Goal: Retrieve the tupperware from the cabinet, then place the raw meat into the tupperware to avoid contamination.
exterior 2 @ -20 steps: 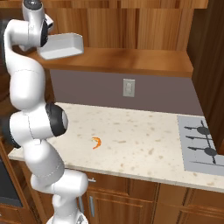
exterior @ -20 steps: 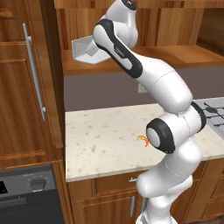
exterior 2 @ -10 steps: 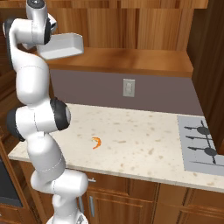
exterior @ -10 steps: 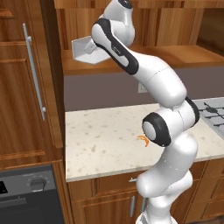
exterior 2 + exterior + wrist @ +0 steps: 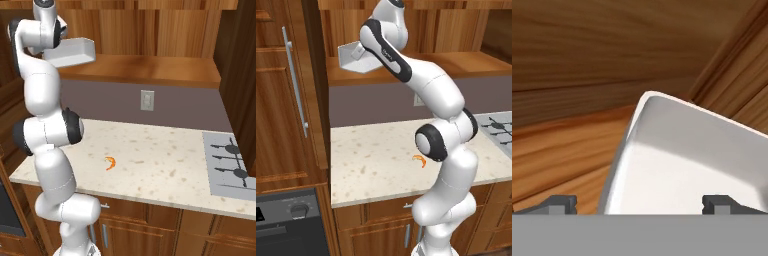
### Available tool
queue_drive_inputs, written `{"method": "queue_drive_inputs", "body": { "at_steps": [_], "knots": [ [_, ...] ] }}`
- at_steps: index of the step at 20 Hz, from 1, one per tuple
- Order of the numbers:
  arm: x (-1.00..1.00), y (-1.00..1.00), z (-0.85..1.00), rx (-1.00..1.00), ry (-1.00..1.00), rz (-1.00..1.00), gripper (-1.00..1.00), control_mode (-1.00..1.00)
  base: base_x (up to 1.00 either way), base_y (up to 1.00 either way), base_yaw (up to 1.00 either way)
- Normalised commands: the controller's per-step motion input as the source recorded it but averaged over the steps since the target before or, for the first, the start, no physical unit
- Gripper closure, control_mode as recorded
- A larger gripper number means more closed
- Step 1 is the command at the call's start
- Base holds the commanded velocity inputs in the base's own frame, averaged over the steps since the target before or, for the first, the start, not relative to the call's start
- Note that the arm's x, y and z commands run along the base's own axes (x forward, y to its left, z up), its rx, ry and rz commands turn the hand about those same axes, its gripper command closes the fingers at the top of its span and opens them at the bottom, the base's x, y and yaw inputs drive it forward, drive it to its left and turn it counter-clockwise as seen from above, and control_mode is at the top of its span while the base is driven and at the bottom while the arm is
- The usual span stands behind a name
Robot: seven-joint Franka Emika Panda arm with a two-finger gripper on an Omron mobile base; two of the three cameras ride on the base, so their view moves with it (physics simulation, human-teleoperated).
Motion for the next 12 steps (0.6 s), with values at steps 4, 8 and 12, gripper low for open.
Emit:
{"method": "queue_drive_inputs", "body": {
  "at_steps": [4,8,12],
  "knots": [
    [0.04,0.00,-0.08,-0.01,0.07,-0.02,-1.00,-1.00,0.00,0.00,0.00],
    [0.00,0.02,-0.13,-0.01,0.06,-0.02,-1.00,-1.00,0.00,0.00,0.00],
    [0.00,0.06,-0.16,-0.01,0.04,-0.02,1.00,-1.00,0.00,0.00,0.00]
  ]
}}
